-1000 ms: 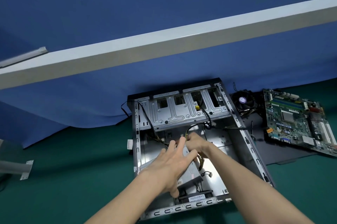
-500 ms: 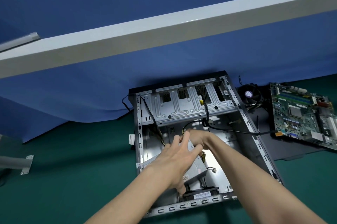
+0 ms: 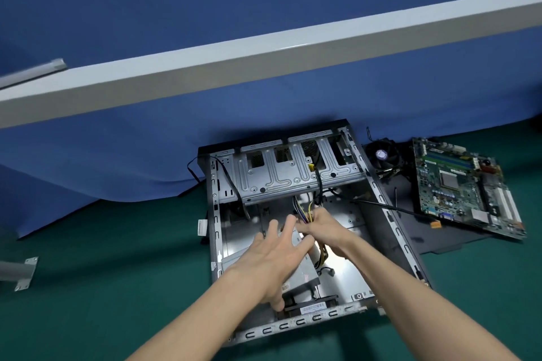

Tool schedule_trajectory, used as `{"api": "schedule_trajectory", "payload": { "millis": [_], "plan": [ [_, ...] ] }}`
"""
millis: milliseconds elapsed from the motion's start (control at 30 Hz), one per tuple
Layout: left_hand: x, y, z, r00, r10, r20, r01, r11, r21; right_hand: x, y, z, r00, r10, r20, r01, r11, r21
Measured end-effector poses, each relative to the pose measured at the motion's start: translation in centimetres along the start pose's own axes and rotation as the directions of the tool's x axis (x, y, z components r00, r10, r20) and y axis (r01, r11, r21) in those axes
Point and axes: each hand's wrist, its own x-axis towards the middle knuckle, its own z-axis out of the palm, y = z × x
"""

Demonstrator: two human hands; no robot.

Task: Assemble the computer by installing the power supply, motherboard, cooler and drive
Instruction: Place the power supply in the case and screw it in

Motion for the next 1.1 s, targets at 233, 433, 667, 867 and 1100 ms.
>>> {"api": "schedule_trajectory", "payload": {
  "millis": [233,433,667,867,1100],
  "plan": [
    [-0.1,0.4,0.1,1.000,-0.025,0.013,0.025,0.999,0.024,-3.8,0.3,-0.8,0.992,-0.120,-0.029,0.114,0.981,-0.157],
    [-0.2,0.4,0.2,0.999,-0.042,-0.006,0.042,0.999,-0.001,-6.7,1.9,-1.0,0.933,-0.278,-0.228,0.227,0.948,-0.224],
    [0.2,0.1,-0.6,0.992,-0.123,-0.025,0.119,0.986,-0.113,-8.4,0.8,-1.6,0.927,-0.272,-0.258,0.308,0.945,0.110],
    [0.5,-0.5,-1.6,0.967,-0.254,-0.028,0.242,0.946,-0.215,-8.6,-1.8,-0.6,0.902,-0.297,-0.312,0.392,0.866,0.309],
    [0.9,-0.2,-2.9,0.893,-0.439,-0.097,0.386,0.860,-0.333,-7.4,-3.1,1.4,0.991,0.063,-0.119,0.005,0.864,0.503]
  ]
}}
